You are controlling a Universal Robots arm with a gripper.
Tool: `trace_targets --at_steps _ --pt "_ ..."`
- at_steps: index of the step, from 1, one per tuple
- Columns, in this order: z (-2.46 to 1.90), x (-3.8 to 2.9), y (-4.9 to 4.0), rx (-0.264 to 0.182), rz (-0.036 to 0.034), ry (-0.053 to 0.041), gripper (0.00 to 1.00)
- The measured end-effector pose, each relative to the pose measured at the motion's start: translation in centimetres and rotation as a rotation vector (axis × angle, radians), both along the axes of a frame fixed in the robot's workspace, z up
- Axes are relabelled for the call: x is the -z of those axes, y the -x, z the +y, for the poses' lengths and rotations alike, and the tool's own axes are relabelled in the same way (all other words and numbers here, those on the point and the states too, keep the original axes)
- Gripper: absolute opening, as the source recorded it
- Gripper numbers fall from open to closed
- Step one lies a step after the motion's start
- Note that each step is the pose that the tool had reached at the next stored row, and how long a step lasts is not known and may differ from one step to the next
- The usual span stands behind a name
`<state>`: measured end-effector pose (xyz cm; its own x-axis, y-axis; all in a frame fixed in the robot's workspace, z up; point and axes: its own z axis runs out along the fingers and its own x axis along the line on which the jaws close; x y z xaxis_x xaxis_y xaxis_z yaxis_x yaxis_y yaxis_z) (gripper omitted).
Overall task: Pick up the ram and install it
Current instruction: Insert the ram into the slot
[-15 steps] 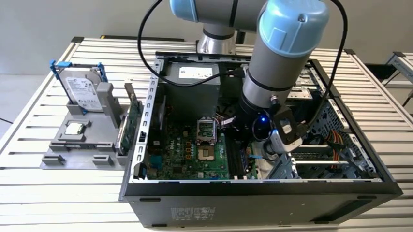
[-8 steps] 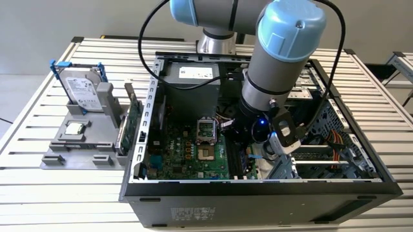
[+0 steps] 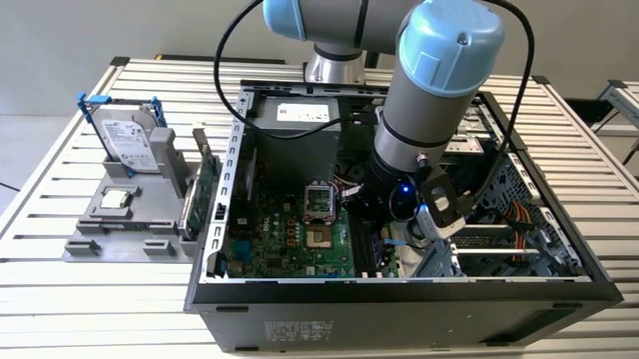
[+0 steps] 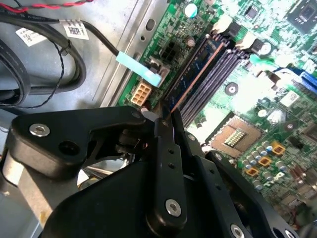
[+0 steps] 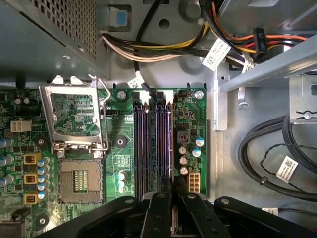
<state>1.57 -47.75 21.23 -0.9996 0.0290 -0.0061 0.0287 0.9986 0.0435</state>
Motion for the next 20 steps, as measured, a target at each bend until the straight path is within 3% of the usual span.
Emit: trace_targets --at_steps 6,10,16,18,20 --pt "-0.02 -0.2 0.01 0.0 0.0009 -0.0007 1.0" --pt "-0.02 -1.11 0.01 0.0 0.0031 -0.0054 1.0" --pt "-0.02 -3.57 0.0 0.0 0.0051 -0.0055 1.0" --pt "-0.02 -4.04 0.01 0.0 0.0051 -0.0055 1.0" --pt "-0.07 -4.09 0.0 0.0 0.0051 -0.0057 1.0"
